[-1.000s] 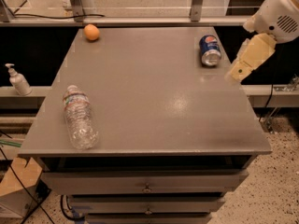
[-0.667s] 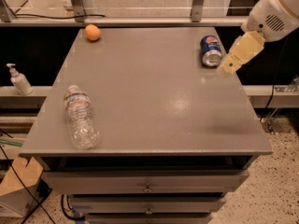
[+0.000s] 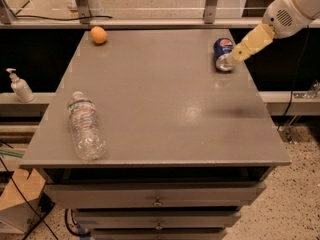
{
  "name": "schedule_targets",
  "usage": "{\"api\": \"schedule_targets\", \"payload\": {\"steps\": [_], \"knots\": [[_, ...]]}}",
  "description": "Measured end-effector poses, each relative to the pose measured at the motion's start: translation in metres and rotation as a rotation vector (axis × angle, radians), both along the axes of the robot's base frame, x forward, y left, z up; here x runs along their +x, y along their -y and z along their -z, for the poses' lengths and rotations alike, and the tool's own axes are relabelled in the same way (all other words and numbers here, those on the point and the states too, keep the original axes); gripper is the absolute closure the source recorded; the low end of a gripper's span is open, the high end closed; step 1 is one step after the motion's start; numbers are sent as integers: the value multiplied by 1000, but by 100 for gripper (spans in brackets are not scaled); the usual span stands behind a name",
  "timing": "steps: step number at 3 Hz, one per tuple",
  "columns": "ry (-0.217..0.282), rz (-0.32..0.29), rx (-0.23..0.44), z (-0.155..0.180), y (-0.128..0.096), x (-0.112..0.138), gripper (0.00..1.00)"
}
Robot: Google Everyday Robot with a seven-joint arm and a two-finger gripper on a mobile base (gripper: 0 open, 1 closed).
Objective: Place pepsi can upright
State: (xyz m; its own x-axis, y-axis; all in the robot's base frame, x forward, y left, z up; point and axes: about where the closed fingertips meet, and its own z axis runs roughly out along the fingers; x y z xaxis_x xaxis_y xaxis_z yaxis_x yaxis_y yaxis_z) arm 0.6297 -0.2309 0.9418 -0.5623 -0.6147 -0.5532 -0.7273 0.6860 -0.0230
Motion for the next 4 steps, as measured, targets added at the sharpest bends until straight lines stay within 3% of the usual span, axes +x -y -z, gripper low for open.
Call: {"api": "schedule_targets", "payload": {"steps": [1,2,4], "knots": [[-8,107,52,6,7,32,0],[-11,107,52,7,6,33,0],[-51,201,24,34,-14,69,0]]}}
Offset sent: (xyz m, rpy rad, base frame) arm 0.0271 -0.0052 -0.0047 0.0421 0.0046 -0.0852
